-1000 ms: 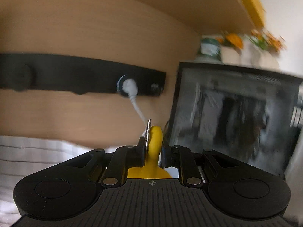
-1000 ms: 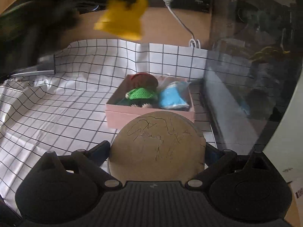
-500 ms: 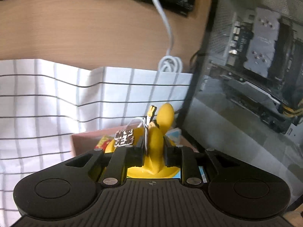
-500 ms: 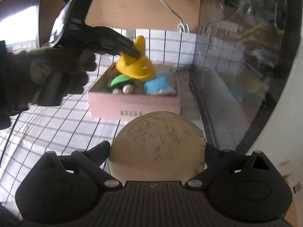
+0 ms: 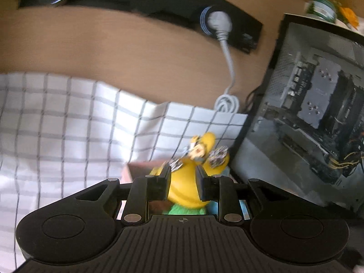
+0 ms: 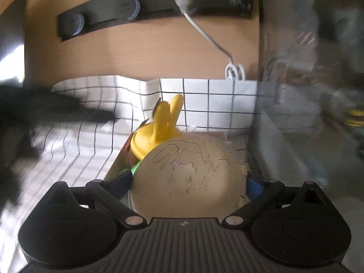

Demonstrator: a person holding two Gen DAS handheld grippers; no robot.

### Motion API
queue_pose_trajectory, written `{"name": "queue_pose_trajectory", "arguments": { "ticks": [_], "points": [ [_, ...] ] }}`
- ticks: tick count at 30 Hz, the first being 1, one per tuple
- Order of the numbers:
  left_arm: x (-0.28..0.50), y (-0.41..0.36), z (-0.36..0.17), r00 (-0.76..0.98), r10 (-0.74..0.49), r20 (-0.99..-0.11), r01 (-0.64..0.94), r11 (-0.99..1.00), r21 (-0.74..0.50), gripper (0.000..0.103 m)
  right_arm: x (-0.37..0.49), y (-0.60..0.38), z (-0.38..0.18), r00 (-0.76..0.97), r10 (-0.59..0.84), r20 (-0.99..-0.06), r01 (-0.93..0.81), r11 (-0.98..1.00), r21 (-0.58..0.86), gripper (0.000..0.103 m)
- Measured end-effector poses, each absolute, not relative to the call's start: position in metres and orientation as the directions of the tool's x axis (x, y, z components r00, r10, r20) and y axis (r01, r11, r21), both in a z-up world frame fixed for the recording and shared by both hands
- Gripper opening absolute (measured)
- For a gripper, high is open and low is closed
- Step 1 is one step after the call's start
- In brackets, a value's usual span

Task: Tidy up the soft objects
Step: 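Carry the compact with the right gripper while the left gripper carries the duck into the pink box, then open both grippers in the pink box and withdraw them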

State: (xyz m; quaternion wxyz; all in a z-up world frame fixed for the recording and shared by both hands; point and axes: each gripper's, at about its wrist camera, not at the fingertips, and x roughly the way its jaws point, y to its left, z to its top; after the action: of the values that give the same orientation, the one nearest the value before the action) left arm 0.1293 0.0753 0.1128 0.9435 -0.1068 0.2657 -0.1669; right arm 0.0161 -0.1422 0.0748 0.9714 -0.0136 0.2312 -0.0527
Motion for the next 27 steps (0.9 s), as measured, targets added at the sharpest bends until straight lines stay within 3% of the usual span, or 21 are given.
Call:
{"name": "queue_pose_trajectory", "arguments": {
  "ticks": [4,9,17,23,26,27],
  "points": [
    [0.107,0.092,0.104,0.788,-0.353,-0.505,0.192,0.919,-0.344,0.026,0.076,-0.147,0.054,0.866,-0.062,-0.496,0.094,0.995,0.04,0.099],
    [0.081,0.103,0.086,0.741,-0.297,-0.602,0.096,0.934,-0.343,0.026,0.106,-0.138,0.047,0.874,-0.042,-0.484,0.049,0.999,0.003,0.095],
    [0.054,0.114,0.06,0.676,-0.251,-0.693,0.014,0.944,-0.329,0.026,0.064,-0.134,0.053,0.862,-0.073,-0.501,0.049,0.997,-0.062,0.103],
    [0.036,0.118,0.057,0.657,-0.262,-0.707,0.043,0.949,-0.312,0.026,0.022,-0.134,0.06,0.894,-0.174,-0.413,0.156,0.985,-0.075,0.102],
    [0.027,0.122,0.061,0.666,-0.255,-0.701,0.047,0.952,-0.302,0.026,0.017,-0.133,0.053,0.882,-0.123,-0.455,0.122,0.992,-0.03,0.077],
    [0.024,0.124,0.062,0.668,-0.253,-0.7,0.047,0.953,-0.299,0.026,0.02,-0.133,0.051,0.88,-0.11,-0.462,0.117,0.993,-0.015,0.077]
  ]
}}
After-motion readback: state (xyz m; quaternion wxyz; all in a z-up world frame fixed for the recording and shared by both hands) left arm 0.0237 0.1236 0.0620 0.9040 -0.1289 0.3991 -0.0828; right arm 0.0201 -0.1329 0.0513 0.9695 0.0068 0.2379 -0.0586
